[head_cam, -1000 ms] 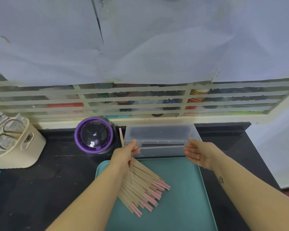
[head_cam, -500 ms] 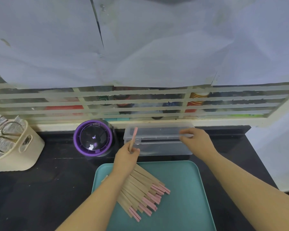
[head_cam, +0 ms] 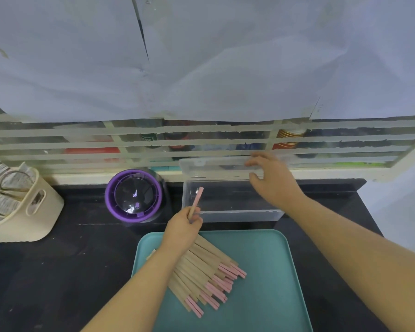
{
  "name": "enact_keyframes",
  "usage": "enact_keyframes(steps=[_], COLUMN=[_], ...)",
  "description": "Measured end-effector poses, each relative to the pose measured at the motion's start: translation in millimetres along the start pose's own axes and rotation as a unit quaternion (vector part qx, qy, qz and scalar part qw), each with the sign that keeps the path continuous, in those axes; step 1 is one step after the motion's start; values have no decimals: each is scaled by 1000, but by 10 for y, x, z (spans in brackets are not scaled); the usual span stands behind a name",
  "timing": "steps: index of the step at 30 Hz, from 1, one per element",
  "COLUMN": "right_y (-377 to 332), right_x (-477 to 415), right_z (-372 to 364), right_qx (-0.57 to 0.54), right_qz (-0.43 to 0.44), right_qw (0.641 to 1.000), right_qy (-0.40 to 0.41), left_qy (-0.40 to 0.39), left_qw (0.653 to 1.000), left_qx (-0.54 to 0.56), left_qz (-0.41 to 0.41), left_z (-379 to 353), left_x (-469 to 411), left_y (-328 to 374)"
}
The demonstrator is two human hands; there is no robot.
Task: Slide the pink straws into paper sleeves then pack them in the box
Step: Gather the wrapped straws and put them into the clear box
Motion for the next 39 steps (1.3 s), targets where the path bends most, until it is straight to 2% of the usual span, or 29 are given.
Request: enact_keyframes(steps=[10,17,21,23,25,28,30,33,36,39], right_y=[60,-12,-50,-100,-193,-355,-381,-300,-249,-293], right_x=[-303,-111,100,222,376,672,855,1056,1132,1122], right_z=[-59,-49,-56,-83,-209,-573,-861,-1219,-1437,-1555], right_qx=[115,79,60,31,-13,-40,-28,-12,11,46], right_qz=[14,38,54,48,37,25,5,-43,-67,-56], right_qw=[993,996,996,996,993,974,953,919,908,915], right_qy=[-7,1,-32,-66,-115,-221,-301,-391,-413,-396], left_qy=[5,-23,-11,-53,-119,-180,-197,-194,-208,-245], left_qw=[1000,1000,996,983,940,835,793,763,716,648], left_qx=[-10,-8,-50,-116,-262,-459,-504,-515,-562,-649], left_qz=[-3,-2,-70,-129,-185,-244,-281,-338,-359,-313], left_z=[26,69,168,165,73,-117,-237,-286,-234,-126], left_x=[-33,3,188,285,355,429,483,549,533,469], left_y=[-85,-2,32,14,-59,-210,-241,-263,-430,-669])
Point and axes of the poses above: each hand's wrist, its own x-axis away from the middle knuckle, its own z-axis out of the back of the hand, y = z × x, the point moved 6 cm from there along -x, towards the middle knuckle, and after that the axes turned 2 degrees about z, right-handed, at the moved point
